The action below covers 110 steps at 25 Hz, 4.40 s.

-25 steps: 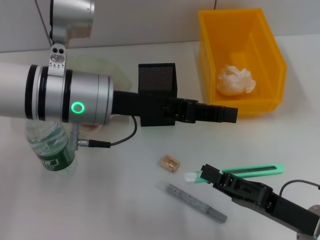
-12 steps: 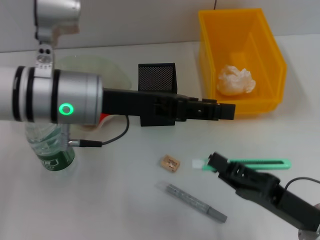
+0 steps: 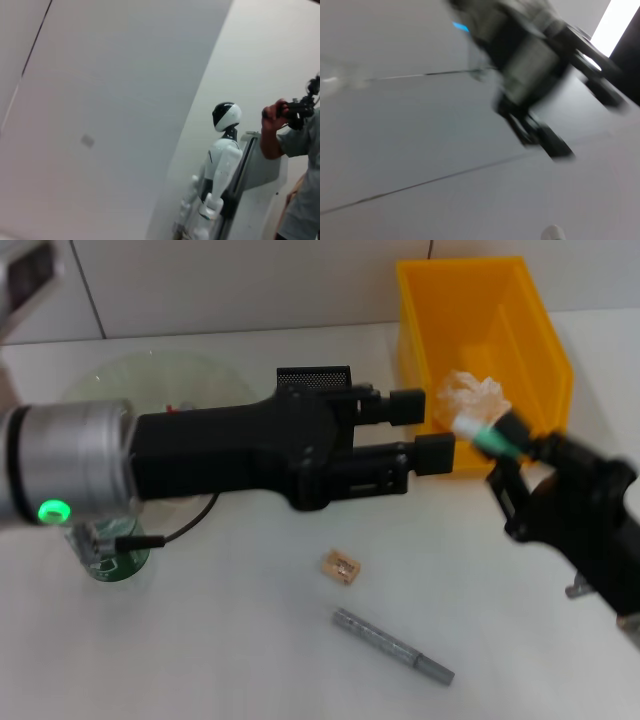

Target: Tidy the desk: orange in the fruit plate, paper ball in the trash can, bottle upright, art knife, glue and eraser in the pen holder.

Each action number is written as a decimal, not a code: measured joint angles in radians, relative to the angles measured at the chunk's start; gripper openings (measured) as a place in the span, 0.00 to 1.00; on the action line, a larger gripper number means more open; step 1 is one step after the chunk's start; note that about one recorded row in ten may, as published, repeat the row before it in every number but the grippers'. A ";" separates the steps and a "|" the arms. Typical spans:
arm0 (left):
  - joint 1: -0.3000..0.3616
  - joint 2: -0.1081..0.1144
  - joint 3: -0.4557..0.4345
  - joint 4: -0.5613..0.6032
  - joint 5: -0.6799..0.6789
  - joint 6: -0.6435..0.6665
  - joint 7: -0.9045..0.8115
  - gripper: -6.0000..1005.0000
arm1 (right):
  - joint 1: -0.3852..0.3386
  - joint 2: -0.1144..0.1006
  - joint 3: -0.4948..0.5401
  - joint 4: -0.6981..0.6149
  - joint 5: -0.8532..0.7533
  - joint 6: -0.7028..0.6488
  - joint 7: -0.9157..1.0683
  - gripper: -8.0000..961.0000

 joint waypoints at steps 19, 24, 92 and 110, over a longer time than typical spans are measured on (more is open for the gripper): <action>0.113 0.000 0.139 -0.268 -0.110 -0.002 0.656 0.62 | 0.363 -0.007 0.198 -0.204 0.001 0.104 1.207 0.18; 0.113 0.003 0.137 -0.292 -0.111 0.001 0.671 0.62 | 0.446 -0.005 0.195 -0.188 0.000 0.220 1.365 0.18; 0.147 0.023 -0.063 -0.876 -0.136 -0.003 1.076 0.61 | 0.676 -0.002 -0.222 -0.316 0.112 0.737 2.084 0.18; 0.175 0.024 -0.074 -0.889 -0.118 -0.033 1.099 0.61 | 0.631 -0.001 -0.203 -0.218 0.355 0.662 2.037 0.18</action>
